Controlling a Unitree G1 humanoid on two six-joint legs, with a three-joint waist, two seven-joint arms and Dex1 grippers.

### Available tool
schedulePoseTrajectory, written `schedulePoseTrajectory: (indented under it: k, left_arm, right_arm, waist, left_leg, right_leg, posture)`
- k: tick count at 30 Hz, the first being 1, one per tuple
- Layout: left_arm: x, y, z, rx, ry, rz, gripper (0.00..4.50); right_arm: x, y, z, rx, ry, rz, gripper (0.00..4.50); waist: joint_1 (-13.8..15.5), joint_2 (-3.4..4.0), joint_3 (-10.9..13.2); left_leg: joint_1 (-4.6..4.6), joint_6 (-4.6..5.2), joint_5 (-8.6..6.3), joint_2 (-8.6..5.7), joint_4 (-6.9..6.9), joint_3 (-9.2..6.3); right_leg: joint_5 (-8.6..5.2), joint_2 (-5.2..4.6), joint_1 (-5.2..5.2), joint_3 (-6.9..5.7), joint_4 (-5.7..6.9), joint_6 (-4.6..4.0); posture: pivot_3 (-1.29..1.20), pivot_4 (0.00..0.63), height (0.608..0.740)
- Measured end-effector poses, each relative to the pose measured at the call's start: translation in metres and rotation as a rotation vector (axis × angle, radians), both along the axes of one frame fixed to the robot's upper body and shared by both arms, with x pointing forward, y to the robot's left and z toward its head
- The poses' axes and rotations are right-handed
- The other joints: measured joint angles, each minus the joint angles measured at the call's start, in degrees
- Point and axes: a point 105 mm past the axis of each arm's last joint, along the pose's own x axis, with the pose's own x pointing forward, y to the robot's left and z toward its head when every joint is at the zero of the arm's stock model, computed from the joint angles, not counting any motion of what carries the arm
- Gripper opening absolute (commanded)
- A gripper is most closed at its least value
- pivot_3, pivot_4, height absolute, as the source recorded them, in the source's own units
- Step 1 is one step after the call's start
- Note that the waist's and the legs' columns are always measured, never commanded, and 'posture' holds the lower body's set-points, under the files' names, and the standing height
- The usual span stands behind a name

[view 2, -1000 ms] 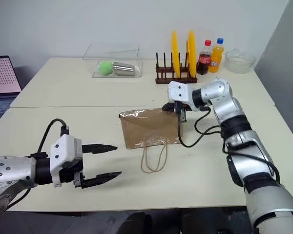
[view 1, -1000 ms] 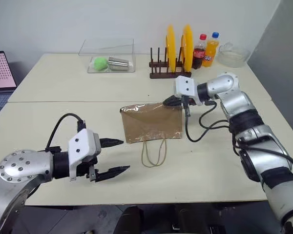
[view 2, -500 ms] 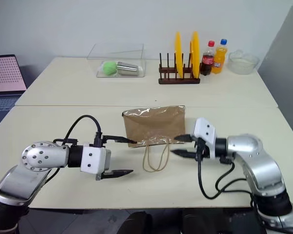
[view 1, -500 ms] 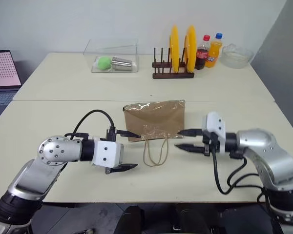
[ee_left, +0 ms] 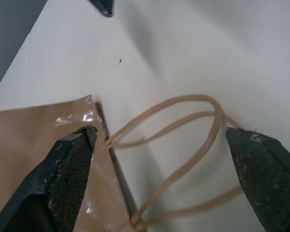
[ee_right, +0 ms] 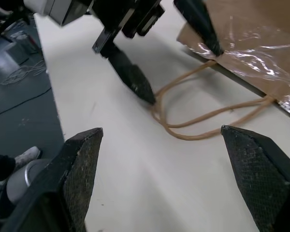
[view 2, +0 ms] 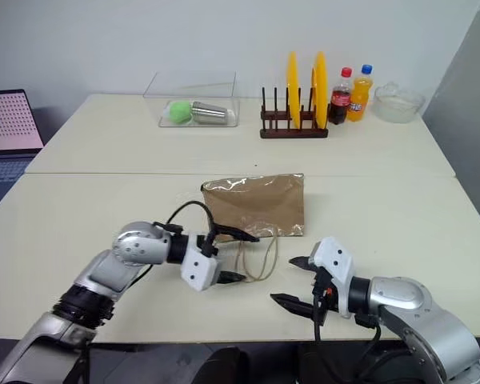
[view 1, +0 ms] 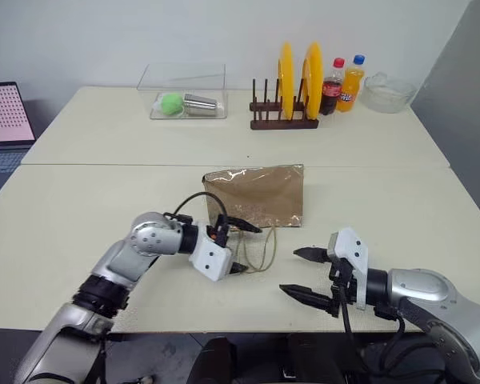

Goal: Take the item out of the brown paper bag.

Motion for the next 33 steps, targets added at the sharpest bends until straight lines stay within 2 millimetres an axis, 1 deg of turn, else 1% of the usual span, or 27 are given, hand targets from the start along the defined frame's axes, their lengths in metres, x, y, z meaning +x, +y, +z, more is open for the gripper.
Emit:
schedulePoseTrajectory:
  k: [3, 5, 8, 11, 15, 16, 20, 22, 25, 28, 29, 33]
  left_arm:
    - [0.004, -0.001, -0.001, -0.004, -0.005, 0.000, 3.91]
    - [0.006, -0.002, -0.002, -0.013, 0.006, 0.007, 3.28]
    - [0.008, -0.011, 0.002, -0.064, 0.042, 0.020, 2.36]
    - [0.015, -0.013, 0.010, -0.099, 0.085, 0.058, 1.42]
    - [0.019, -0.013, 0.020, -0.144, 0.152, 0.104, 0.17]
    - [0.020, -0.013, 0.024, -0.163, 0.172, 0.119, 0.04]
    - [0.023, -0.017, 0.040, -0.234, 0.249, 0.171, 0.04]
    - [0.026, -0.018, 0.047, -0.262, 0.284, 0.197, 0.04]
    - [0.032, -0.020, 0.056, -0.273, 0.290, 0.214, 0.04]
    - [0.036, -0.020, 0.064, -0.292, 0.297, 0.229, 0.04]
    - [0.037, -0.020, 0.066, -0.296, 0.296, 0.231, 0.04]
    - [0.040, -0.016, 0.070, -0.307, 0.300, 0.255, 0.04]
  right_arm:
    - [0.002, -0.002, 0.000, -0.009, -0.007, -0.018, 4.12]
    - [0.002, -0.002, 0.000, -0.010, -0.011, -0.018, 4.12]
    - [0.000, -0.002, -0.002, -0.056, -0.042, 0.009, 4.12]
    - [-0.001, -0.003, -0.005, -0.133, -0.106, 0.048, 4.12]
    - [-0.002, 0.001, -0.007, -0.180, -0.168, 0.103, 4.12]
    - [-0.002, 0.004, -0.006, -0.184, -0.185, 0.118, 4.12]
    - [-0.001, 0.017, -0.006, -0.197, -0.250, 0.199, 4.12]
    - [0.004, 0.025, -0.008, -0.217, -0.290, 0.243, 4.12]
    - [0.015, 0.038, -0.009, -0.233, -0.354, 0.300, 4.12]
    - [0.034, 0.053, -0.010, -0.280, -0.450, 0.340, 4.12]
    - [0.037, 0.056, -0.012, -0.288, -0.468, 0.346, 4.12]
    - [0.051, 0.070, -0.025, -0.339, -0.511, 0.373, 4.12]
  waist:
    - [0.1, -0.01, 0.0]
    - [0.1, -0.01, 0.0]
    - [0.1, -0.01, 0.0]
    - [0.0, -0.01, 0.0]
    - [0.0, -0.02, 0.0]
    - [0.0, -0.02, 0.0]
    - [0.0, -0.02, 0.0]
    - [-0.1, -0.02, 0.0]
    - [-0.1, -0.02, 0.0]
    - [-0.2, -0.02, 0.0]
    - [-0.2, -0.02, 0.0]
    - [-0.1, -0.02, 0.0]
  left_leg:
    - [0.00, 0.00, 0.00, 0.00, -0.01, -0.06]
    - [0.00, 0.00, 0.00, 0.00, 0.00, -0.05]
    - [0.01, 0.01, 0.00, -0.02, 0.03, -0.07]
    - [0.03, 0.01, 0.00, -0.01, 0.03, -0.09]
    - [0.02, 0.01, 0.00, 0.02, 0.02, -0.14]
    - [0.03, 0.00, 0.00, 0.01, 0.03, -0.15]
    - [0.08, 0.00, 0.00, 0.00, 0.05, -0.17]
    - [0.09, 0.00, 0.00, 0.00, 0.07, -0.18]
    - [0.11, 0.00, 0.00, 0.00, 0.07, -0.19]
    - [0.11, -0.01, 0.01, 0.02, 0.07, -0.21]
    - [0.11, -0.01, 0.01, 0.02, 0.06, -0.22]
    - [0.06, -0.03, 0.02, 0.00, 0.08, -0.21]
  right_leg:
    - [0.00, 0.00, 0.01, -0.04, 0.00, 0.00]
    - [0.00, 0.00, 0.02, -0.04, -0.01, 0.00]
    - [0.01, 0.00, 0.08, -0.06, -0.03, 0.02]
    - [0.01, 0.02, 0.09, -0.09, -0.04, 0.02]
    - [0.01, 0.05, 0.10, -0.11, -0.04, 0.02]
    - [0.01, 0.05, 0.11, -0.11, -0.05, 0.02]
    - [0.01, 0.05, 0.18, -0.13, -0.06, 0.02]
    - [0.01, 0.05, 0.20, -0.14, -0.06, 0.02]
    - [0.01, 0.07, 0.20, -0.14, -0.06, 0.02]
    - [0.01, 0.08, 0.19, -0.14, -0.04, 0.01]
    - [0.01, 0.08, 0.19, -0.14, -0.04, 0.01]
    - [0.02, 0.05, 0.17, -0.12, -0.05, -0.01]
  posture:
    - [0.00, 0.150, 0.740]
    - [0.00, 0.150, 0.740]
    - [0.00, 0.150, 0.740]
    - [0.00, 0.150, 0.740]
    - [0.00, 0.150, 0.740]
    - [0.00, 0.150, 0.740]
    - [0.00, 0.150, 0.740]
    - [0.00, 0.150, 0.740]
    - [0.00, 0.150, 0.740]
    - [0.00, 0.150, 0.740]
    - [0.00, 0.150, 0.740]
    - [0.00, 0.150, 0.740]
